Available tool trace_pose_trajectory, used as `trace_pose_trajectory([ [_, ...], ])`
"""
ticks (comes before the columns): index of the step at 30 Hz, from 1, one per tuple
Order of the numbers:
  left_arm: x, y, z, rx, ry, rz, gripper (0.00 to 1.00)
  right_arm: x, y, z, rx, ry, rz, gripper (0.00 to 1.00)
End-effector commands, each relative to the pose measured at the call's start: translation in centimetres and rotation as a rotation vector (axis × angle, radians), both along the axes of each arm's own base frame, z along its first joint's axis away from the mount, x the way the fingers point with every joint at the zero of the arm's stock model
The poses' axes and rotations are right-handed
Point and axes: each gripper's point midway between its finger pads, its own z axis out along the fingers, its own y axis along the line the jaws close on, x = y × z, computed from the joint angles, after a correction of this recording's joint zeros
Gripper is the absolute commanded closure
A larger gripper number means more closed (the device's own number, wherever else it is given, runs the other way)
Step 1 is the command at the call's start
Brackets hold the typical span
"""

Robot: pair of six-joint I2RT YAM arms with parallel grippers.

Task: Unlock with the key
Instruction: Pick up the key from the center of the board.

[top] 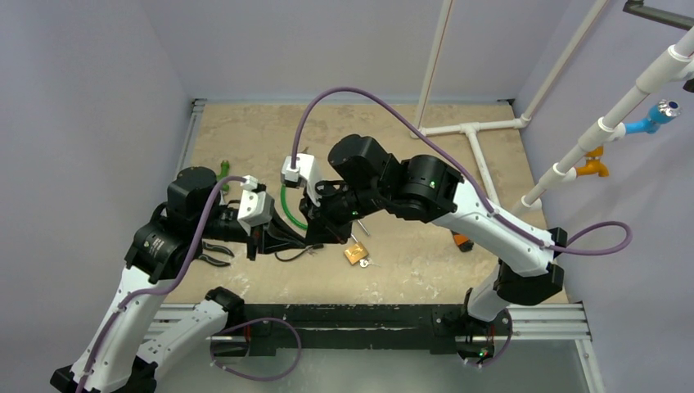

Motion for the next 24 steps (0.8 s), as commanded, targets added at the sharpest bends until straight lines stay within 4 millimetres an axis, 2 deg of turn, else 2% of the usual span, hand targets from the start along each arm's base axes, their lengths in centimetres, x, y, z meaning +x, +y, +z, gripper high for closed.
trace_pose_trajectory([
  [1,-0.5,0.0,0.0,-0.001,-0.019,-0.035,1.00,0.1,0.2,1.8,0.049,-0.044,0.001,1.00],
  [7,-0.8,-0.5,0.2,-0.020,0.009,-0.060,1.00,-0.3,1.6,2.8,0.097,-0.050,0.022,1.00],
  [13,-0.9,-0.7,0.0,-0.026,0.027,-0.071,1.00,-0.6,3.2,3.0,0.109,-0.060,0.038,1.00],
  [19,-0.5,-0.8,0.4,-0.045,0.024,-0.042,1.00,-0.1,3.6,3.2,0.123,-0.068,0.005,1.00],
  [22,-0.2,-0.8,0.7,-0.067,0.036,-0.010,1.00,-0.3,3.1,4.4,0.173,-0.073,-0.005,0.87],
  [24,-0.1,-0.9,1.1,-0.082,0.046,0.005,1.00,-0.6,2.2,6.0,0.229,-0.084,-0.014,0.73],
])
